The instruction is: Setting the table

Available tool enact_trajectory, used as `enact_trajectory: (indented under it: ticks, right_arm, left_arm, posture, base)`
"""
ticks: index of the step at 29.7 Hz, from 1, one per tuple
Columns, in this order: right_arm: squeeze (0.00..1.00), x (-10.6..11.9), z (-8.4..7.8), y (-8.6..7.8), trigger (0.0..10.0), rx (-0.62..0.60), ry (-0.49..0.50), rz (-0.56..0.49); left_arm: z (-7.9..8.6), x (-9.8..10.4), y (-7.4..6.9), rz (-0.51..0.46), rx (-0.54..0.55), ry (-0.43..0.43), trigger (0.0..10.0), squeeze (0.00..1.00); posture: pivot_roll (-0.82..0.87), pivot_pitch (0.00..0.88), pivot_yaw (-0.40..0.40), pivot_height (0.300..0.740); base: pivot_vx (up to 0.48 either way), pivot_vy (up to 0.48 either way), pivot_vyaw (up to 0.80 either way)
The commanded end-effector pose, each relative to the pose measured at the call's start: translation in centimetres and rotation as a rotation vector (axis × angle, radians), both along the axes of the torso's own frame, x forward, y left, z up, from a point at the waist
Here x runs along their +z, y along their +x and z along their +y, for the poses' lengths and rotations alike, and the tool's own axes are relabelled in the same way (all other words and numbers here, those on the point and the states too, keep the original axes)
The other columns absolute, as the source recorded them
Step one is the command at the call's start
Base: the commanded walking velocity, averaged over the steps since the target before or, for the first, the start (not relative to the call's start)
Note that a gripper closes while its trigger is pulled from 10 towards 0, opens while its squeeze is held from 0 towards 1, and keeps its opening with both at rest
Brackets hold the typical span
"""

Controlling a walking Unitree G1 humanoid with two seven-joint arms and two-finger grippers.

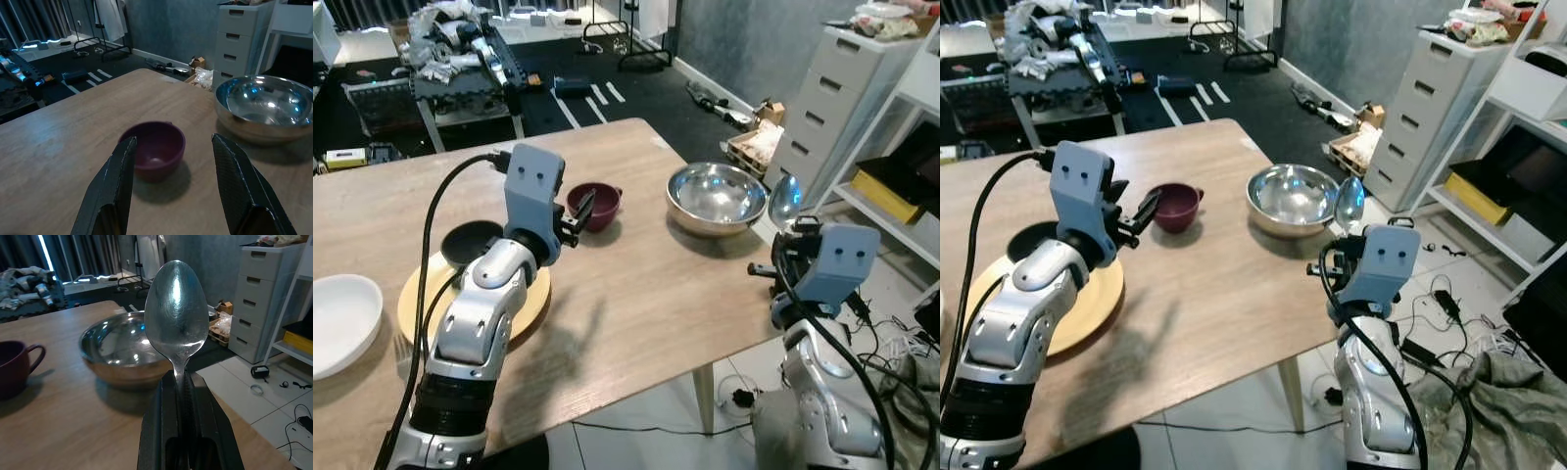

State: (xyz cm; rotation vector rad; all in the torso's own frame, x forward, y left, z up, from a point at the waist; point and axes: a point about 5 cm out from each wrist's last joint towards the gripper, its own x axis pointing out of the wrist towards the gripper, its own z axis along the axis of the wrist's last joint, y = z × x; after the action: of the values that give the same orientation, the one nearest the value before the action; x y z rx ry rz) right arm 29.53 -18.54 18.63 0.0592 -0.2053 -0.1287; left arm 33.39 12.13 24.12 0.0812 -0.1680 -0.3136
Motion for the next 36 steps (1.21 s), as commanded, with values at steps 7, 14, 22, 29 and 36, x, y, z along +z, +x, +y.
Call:
enact_trajectory:
  ticks: [7,14,22,29,36]
  right_arm:
    - [0.0,-0.29,-0.04,-0.01,10.0,-0.005,0.002,0.004]
    - [0.0,-0.38,-0.16,-0.07,10.0,-0.007,-0.001,0.009]
    - [0.0,-0.41,-0.16,-0.08,10.0,-0.011,-0.002,0.01]
    - [0.0,-0.52,-0.17,-0.08,10.0,-0.011,-0.002,0.013]
    - [0.0,-0.57,-0.16,-0.07,10.0,-0.01,-0.003,0.013]
  left_arm:
    - [0.18,-0.54,0.09,0.025,0.005,-0.003,10.0,0.0]
    - [0.07,-0.55,0.14,0.027,0.002,-0.005,10.0,0.0]
    - [0.07,-0.52,0.2,0.026,-0.001,-0.005,10.0,0.0]
    - [0.0,-0.42,0.29,0.023,-0.002,-0.006,10.0,0.0]
    - [0.03,-0.43,0.36,0.027,0.002,-0.012,10.0,0.0]
  posture:
    - [-0.08,0.0,0.06,0.74]
    - [-0.08,0.0,0.061,0.74]
    - [-0.09,0.0,0.064,0.74]
    - [-0.09,0.0,0.065,0.74]
    - [-0.09,0.0,0.066,0.74]
  base:
    - [-0.398,0.0,0.0]
    - [-0.388,0.0,0.0]
    - [-0.377,0.0,0.0]
    - [-0.369,0.0,0.0]
    - [-0.099,0.0,0.0]
